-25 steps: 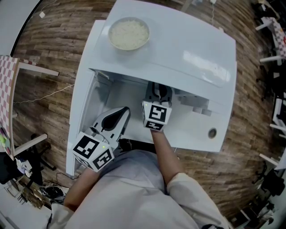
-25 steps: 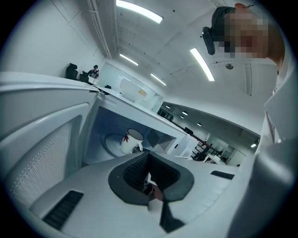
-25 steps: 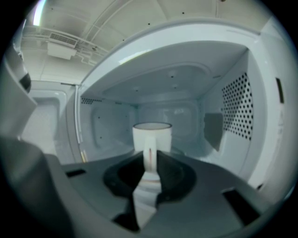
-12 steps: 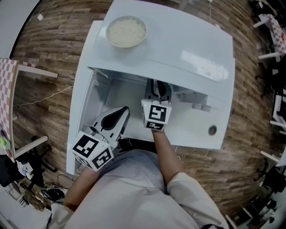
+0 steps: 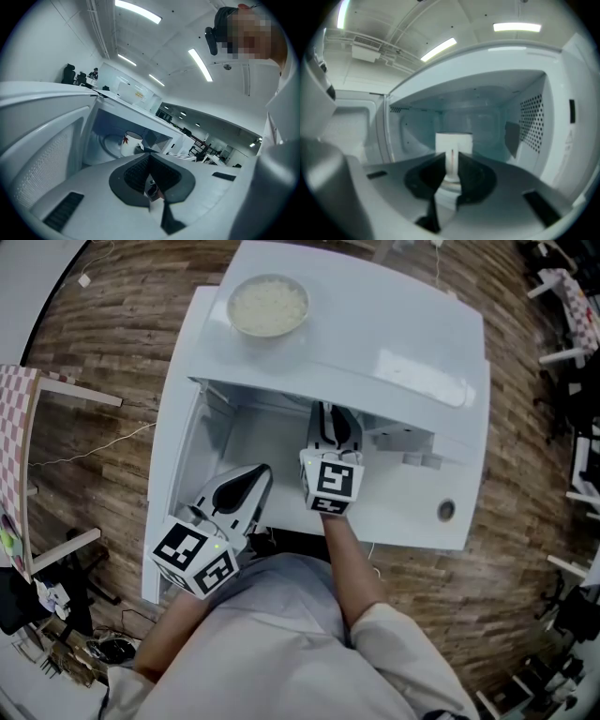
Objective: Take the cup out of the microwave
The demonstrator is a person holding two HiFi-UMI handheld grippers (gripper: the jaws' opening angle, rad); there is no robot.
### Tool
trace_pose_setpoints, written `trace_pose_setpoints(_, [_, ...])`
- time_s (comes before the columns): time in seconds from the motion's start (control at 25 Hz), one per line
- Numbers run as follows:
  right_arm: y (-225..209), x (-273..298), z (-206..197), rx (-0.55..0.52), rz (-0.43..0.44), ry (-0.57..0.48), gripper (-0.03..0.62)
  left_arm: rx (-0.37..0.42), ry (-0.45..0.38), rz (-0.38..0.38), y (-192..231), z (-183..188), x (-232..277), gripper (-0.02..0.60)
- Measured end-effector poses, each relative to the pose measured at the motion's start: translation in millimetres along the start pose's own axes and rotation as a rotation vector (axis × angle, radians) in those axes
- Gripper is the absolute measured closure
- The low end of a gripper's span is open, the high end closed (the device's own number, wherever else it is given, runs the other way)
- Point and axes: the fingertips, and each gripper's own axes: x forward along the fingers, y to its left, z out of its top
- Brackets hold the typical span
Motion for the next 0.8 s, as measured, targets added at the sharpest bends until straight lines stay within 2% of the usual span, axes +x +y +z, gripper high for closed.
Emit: trace_pose_setpoints(0.8, [2, -24, 2, 0.033, 0.009, 0.004, 0.525, 0.009, -0.019, -0.045, -12, -1, -15, 0.571])
